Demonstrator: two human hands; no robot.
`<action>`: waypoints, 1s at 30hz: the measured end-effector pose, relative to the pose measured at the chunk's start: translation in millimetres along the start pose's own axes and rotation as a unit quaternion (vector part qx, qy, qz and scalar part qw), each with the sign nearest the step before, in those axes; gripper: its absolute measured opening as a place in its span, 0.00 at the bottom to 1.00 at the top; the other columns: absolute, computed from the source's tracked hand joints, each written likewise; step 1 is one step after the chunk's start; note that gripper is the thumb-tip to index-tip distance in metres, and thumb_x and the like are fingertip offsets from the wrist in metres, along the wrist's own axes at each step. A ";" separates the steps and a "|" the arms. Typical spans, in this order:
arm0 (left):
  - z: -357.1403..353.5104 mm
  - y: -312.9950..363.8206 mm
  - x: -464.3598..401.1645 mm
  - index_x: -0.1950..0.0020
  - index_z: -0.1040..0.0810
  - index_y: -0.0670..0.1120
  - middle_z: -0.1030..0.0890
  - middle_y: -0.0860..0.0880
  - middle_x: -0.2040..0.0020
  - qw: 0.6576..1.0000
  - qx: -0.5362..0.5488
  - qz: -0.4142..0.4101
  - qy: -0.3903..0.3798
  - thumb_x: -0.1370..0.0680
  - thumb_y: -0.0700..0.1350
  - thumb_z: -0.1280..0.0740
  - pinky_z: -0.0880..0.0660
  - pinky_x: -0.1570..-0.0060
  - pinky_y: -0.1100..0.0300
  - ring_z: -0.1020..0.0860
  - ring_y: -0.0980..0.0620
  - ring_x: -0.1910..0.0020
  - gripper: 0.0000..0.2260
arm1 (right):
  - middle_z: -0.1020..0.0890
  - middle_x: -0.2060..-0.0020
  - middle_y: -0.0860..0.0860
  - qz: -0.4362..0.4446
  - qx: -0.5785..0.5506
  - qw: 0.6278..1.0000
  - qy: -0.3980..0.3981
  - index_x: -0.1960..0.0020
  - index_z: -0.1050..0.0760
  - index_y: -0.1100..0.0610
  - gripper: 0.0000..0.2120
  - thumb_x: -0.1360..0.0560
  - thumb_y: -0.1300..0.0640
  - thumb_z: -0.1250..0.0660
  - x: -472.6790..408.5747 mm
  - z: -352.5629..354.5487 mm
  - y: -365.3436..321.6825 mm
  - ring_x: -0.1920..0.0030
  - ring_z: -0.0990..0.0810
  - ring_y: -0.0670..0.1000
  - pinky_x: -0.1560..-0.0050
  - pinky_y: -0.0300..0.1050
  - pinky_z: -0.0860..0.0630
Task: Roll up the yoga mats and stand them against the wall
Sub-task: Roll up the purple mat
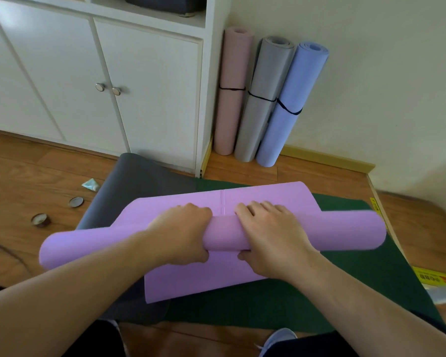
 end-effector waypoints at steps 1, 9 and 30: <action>0.0 -2.6 -0.6 0.46 0.29 0.55 0.23 0.53 0.51 1.000 0.012 0.005 -0.011 0.29 0.57 0.25 0.27 0.59 0.55 0.23 0.49 0.54 0.18 | 0.21 0.47 0.50 0.002 0.015 1.000 -0.004 0.37 0.32 0.52 0.30 0.30 0.42 0.22 -0.8 0.7 -1.0 0.48 0.22 0.57 0.55 0.51 0.32; -4.8 14.8 4.7 0.43 0.33 0.53 0.22 0.52 0.45 0.998 -0.040 -0.040 0.038 0.25 0.54 0.29 0.29 0.56 0.55 0.21 0.48 0.47 0.17 | 0.21 0.54 0.50 -0.042 -0.025 0.995 -0.082 0.50 0.38 0.52 0.16 0.29 0.51 0.31 1.1 -10.8 6.7 0.55 0.20 0.59 0.63 0.50 0.33; 5.1 13.6 0.2 0.44 0.31 0.53 0.21 0.52 0.48 0.997 -0.048 -0.030 0.045 0.28 0.56 0.26 0.30 0.59 0.55 0.23 0.49 0.53 0.19 | 0.22 0.48 0.50 -0.017 -0.037 0.999 -0.034 0.39 0.34 0.50 0.24 0.29 0.45 0.27 2.3 -2.7 -1.8 0.51 0.22 0.57 0.58 0.51 0.29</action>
Point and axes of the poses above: each hand's wrist, its own x-axis away from the middle knuckle, its own z-axis out of the back of the hand, y = z × x, the point moved 8 cm from there along -x, towards the middle knuckle
